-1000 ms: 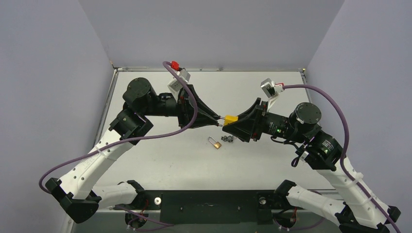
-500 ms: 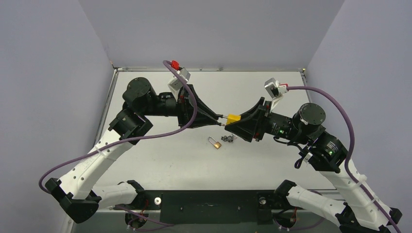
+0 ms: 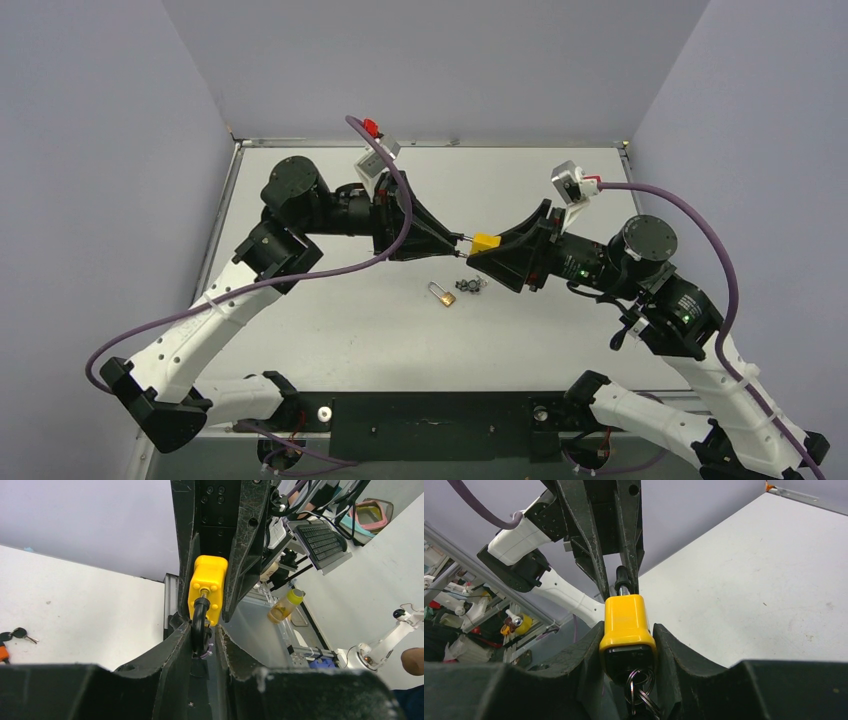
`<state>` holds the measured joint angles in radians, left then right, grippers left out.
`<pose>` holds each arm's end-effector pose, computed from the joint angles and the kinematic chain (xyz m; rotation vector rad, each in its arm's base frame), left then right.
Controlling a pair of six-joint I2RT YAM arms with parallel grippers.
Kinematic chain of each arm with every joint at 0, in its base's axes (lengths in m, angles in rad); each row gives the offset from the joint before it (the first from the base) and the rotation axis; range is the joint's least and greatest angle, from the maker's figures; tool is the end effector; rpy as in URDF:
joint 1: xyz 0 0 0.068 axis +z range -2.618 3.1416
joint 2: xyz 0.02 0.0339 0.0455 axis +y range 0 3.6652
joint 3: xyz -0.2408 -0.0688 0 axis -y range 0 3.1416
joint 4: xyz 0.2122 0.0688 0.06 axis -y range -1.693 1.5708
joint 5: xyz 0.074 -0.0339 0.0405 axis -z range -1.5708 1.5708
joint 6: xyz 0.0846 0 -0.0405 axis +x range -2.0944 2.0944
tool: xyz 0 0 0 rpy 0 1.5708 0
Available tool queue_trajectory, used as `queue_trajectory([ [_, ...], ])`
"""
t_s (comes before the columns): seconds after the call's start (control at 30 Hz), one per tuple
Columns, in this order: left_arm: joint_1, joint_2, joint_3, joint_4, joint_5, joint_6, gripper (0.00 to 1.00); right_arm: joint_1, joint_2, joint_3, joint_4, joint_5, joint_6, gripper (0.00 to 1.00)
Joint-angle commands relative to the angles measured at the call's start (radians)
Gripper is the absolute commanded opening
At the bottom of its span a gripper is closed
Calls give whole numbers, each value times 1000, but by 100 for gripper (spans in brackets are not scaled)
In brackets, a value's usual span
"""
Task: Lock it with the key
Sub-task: Lock the lock.
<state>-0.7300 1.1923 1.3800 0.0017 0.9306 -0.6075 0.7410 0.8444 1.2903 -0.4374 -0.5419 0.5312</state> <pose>0.1415 -0.2177 0.4592 0.9782 1.4082 -1.6766 0.0975 0.1484 0.4404 -0.6464 1.6275 1.3870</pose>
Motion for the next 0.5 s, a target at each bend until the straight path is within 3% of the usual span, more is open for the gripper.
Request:
queue_trajectory([
  [0.0,-33,9,55,63,22,-28,19,-2,-7,28,68,61,-22,0],
  [0.13,-46,22,53,66,2,-30,14,-2,-8,27,59,66,-32,0],
  [0.23,-51,30,55,62,-24,-35,0,-2,-11,21,55,72,-37,0],
  [0.4,-51,39,60,39,-130,-50,0,-2,-11,16,38,113,-58,0],
  [0.43,-51,41,63,38,-140,-54,0,-2,-12,15,35,121,-61,3],
  [0.47,-51,42,67,38,-165,-65,0,-2,-12,12,34,137,-68,15],
])
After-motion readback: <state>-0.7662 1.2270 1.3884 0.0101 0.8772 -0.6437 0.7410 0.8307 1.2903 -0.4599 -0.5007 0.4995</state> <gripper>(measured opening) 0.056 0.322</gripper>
